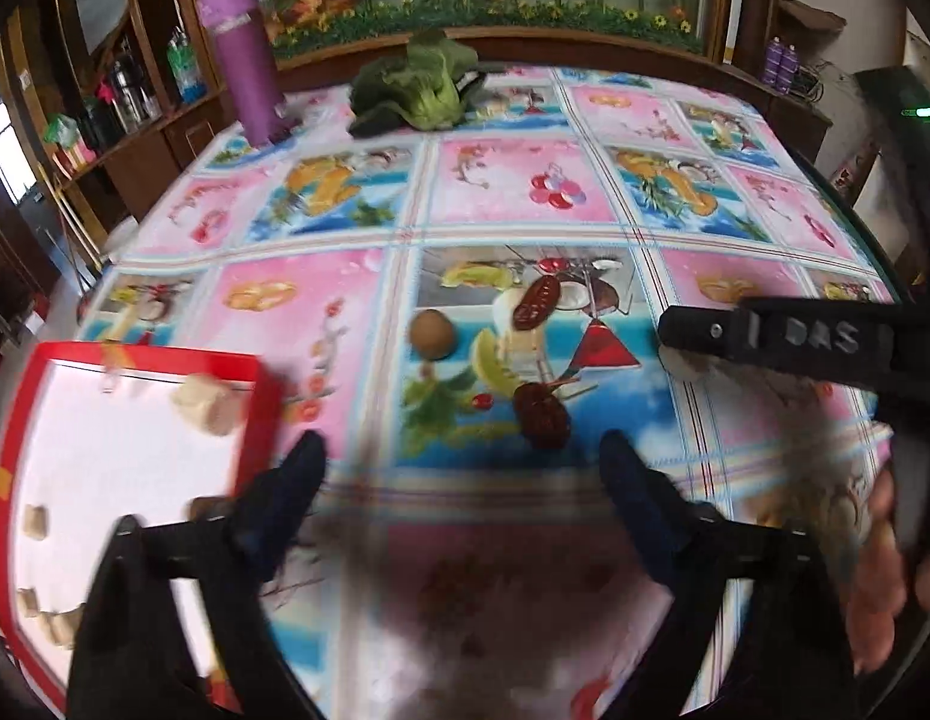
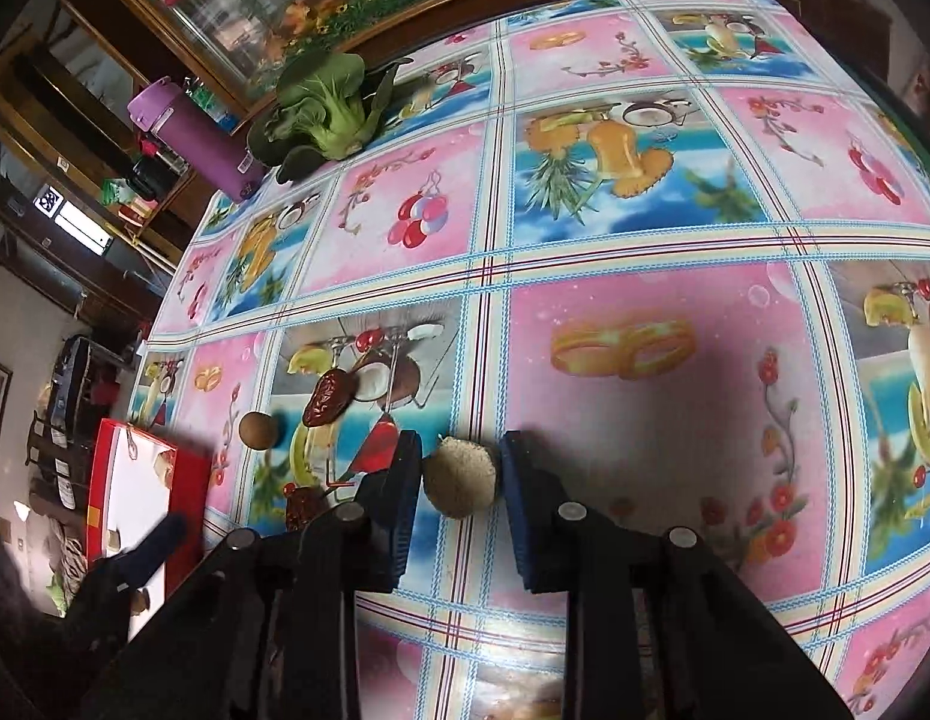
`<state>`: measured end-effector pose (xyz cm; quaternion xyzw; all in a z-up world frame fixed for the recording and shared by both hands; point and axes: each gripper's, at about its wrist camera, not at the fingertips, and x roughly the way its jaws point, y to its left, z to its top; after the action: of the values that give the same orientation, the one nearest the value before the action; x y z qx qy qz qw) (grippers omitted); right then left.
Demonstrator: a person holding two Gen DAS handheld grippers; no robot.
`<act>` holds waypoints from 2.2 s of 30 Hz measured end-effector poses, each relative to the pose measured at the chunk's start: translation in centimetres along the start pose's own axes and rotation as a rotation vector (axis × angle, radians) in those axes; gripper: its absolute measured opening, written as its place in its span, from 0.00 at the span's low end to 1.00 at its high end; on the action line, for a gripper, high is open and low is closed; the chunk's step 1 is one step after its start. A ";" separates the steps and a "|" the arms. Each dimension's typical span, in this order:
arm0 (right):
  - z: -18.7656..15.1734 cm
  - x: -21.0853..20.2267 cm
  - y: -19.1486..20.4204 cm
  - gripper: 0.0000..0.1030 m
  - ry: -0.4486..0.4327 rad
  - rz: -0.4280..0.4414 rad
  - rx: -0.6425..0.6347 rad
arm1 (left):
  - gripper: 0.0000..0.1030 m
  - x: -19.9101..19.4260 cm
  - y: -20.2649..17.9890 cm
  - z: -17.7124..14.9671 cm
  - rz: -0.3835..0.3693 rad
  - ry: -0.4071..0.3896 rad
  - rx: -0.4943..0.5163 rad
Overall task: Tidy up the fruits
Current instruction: 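Grasp a tan cake with the right gripper while the left grasps a red date, then carry the cake and date over the tray and open both grippers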
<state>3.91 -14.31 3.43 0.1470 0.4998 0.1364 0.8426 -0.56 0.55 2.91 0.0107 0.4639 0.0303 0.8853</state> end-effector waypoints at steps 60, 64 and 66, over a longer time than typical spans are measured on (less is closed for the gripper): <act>-9.1 6.0 28.0 0.25 0.104 0.312 -0.392 | 0.24 -9.6 26.3 -9.1 0.067 -0.138 -0.379; -9.2 7.2 28.2 0.25 0.142 0.270 -0.379 | 0.24 -8.9 26.3 -8.8 0.072 -0.127 -0.368; -9.5 7.6 28.2 0.25 0.152 0.238 -0.383 | 0.24 -8.2 26.1 -8.7 0.078 -0.104 -0.357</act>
<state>-3.31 15.48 3.85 0.0317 0.5059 0.3379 0.7930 -13.54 26.02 5.88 -0.1268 0.4042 0.1459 0.8940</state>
